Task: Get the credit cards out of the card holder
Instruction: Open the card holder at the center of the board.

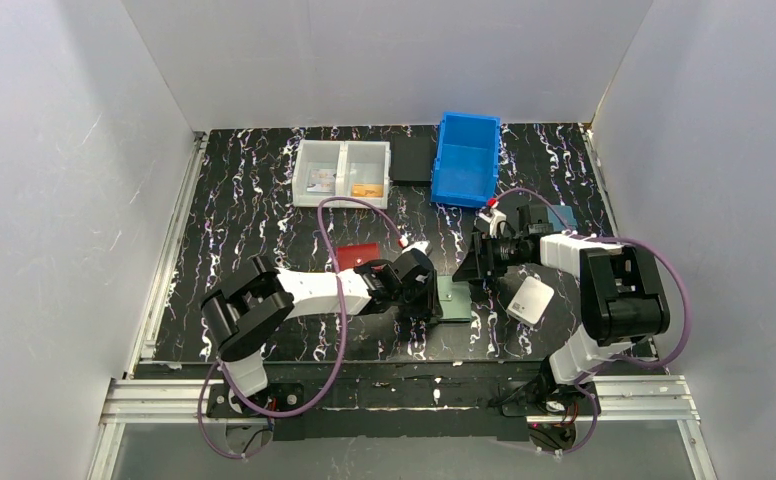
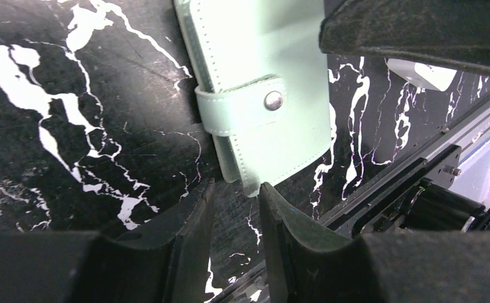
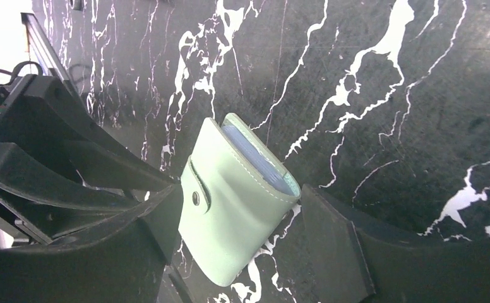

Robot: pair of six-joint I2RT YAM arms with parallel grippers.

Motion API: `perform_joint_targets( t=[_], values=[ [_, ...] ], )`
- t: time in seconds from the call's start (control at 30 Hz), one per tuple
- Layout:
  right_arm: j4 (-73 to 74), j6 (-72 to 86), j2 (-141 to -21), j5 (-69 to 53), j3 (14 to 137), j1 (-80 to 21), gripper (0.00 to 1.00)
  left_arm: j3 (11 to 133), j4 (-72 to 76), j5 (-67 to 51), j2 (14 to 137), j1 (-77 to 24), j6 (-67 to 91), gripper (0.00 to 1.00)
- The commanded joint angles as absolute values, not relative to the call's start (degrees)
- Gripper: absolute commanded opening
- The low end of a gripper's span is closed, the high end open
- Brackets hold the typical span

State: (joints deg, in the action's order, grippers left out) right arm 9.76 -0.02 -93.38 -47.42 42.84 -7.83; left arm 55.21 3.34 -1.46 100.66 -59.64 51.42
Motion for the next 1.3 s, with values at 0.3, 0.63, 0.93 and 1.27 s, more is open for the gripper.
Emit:
perform_joint_targets(
  t=[0.3,0.63,0.93,1.27],
  values=[
    [12.92,0.54,-97.63,-42.91,42.8,-9.84,0.8,56.96,2.42,-1.1,105.36,-58.56,52.63,0.13],
    [13.86,0.18,-94.29,-39.73,42.76,-9.79,0.86,52.69,-0.59,3.26,106.78,-56.54,57.75,0.0],
    [13.89,0.19,-97.38,-43.14,42.71,-9.82,0.78,49.21,3.01,2.41,107.58,-55.62,60.17,0.0],
    [13.9,0.21,-98.92,-47.01,43.02,-9.84,0.33,48.88,3.21,2.9,106.2,-55.55,59.71,0.0]
  ],
)
